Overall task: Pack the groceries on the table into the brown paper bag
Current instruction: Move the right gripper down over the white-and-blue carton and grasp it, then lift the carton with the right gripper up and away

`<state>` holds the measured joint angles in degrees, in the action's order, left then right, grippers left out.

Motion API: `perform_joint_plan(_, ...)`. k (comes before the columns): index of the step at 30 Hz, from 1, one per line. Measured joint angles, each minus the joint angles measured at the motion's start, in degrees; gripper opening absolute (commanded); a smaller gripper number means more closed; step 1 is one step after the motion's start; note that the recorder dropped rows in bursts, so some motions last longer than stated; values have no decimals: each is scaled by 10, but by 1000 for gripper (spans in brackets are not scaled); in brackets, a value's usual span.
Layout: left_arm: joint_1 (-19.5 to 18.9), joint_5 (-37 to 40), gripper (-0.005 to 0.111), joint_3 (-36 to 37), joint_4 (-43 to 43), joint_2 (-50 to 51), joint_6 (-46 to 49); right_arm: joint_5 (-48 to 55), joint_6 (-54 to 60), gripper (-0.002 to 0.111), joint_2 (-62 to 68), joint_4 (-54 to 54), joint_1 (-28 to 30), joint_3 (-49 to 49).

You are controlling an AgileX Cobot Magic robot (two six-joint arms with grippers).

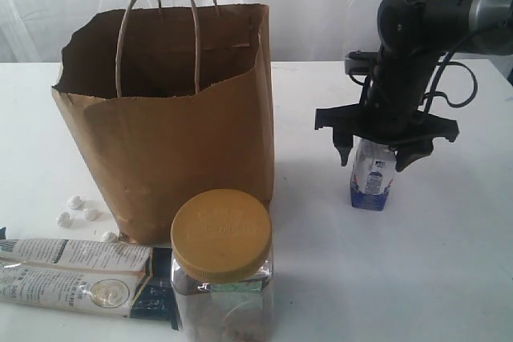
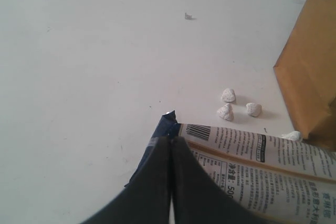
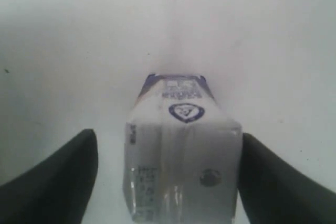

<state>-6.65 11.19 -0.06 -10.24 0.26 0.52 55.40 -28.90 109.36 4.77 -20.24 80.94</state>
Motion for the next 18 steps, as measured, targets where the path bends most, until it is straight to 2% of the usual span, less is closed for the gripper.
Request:
perform_joint_plan(4, 0, 0, 0, 0, 0, 0, 0, 10, 6, 52, 0, 0, 0, 0)
perform_joint_plan(13, 0, 0, 0, 0, 0, 0, 0, 26, 20, 52, 0, 0, 0, 0)
perform_joint_plan(18, 0, 0, 0, 0, 0, 0, 0, 48, 71, 52, -7, -2, 0, 0)
